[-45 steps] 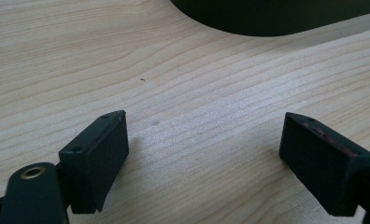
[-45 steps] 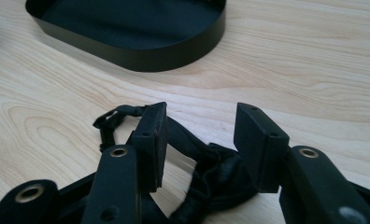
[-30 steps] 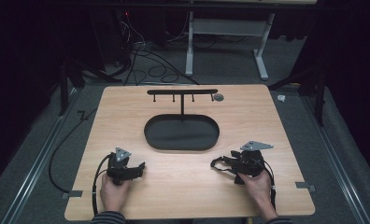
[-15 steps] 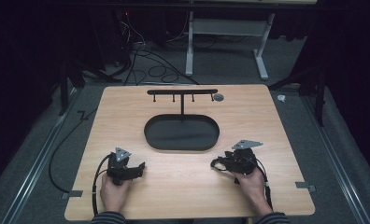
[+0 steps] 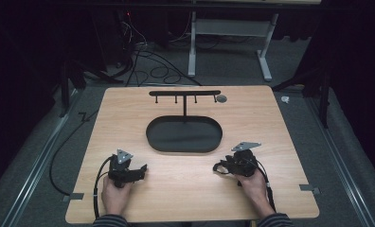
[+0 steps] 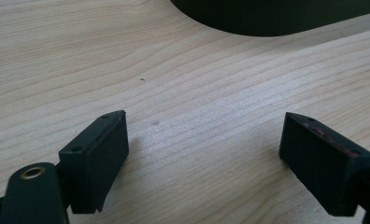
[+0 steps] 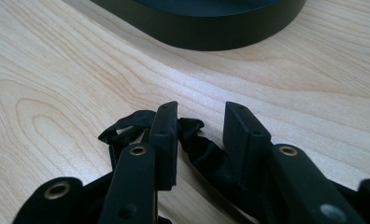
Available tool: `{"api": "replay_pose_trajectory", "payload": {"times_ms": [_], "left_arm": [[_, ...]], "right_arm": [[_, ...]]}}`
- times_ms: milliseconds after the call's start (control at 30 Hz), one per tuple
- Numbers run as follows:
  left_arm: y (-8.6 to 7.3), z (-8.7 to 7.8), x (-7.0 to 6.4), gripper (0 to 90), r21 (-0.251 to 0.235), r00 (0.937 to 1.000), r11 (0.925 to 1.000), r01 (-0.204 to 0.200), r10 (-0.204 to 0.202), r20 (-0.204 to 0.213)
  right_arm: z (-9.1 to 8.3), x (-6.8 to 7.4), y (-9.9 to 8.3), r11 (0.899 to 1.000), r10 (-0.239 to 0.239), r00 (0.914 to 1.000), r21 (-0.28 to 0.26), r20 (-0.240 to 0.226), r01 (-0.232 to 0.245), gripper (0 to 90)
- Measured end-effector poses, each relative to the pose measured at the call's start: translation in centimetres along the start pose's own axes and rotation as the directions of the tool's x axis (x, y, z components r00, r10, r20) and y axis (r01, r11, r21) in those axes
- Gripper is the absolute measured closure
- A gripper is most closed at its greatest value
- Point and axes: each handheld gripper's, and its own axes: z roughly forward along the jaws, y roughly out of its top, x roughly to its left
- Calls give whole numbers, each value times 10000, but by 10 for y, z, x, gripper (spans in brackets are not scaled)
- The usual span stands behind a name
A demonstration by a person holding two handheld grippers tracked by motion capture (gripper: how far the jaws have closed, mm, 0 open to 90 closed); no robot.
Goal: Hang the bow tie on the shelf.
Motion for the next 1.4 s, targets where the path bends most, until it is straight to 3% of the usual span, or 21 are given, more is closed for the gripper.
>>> {"api": "replay_pose_trajectory", "payload": {"times_ms": [300,433,600,967,1200,1400], "left_arm": [[0,0,0,162,2,10000,10000,-1,1,-1],[0,0,0,162,-2,10000,10000,-2,2,3],[0,0,0,162,0,10000,10000,-2,2,8],[0,0,0,162,0,10000,10000,-4,4,7],[0,0,0,162,1,10000,10000,-4,4,5],[0,0,0,162,1,10000,10000,-7,7,8]], "right_arm": [[3,3,0,9990,-396,9992,223,102,394,786],[3,5,0,9966,-784,9969,257,82,781,819],[1,5,-1,9973,-695,9976,245,-9,695,824],[-25,-3,2,9964,-219,9998,-815,-33,215,823],[-47,2,10,9843,-617,9977,-1637,275,653,824],[-61,1,18,9767,-606,9969,-2032,495,695,824]]}}
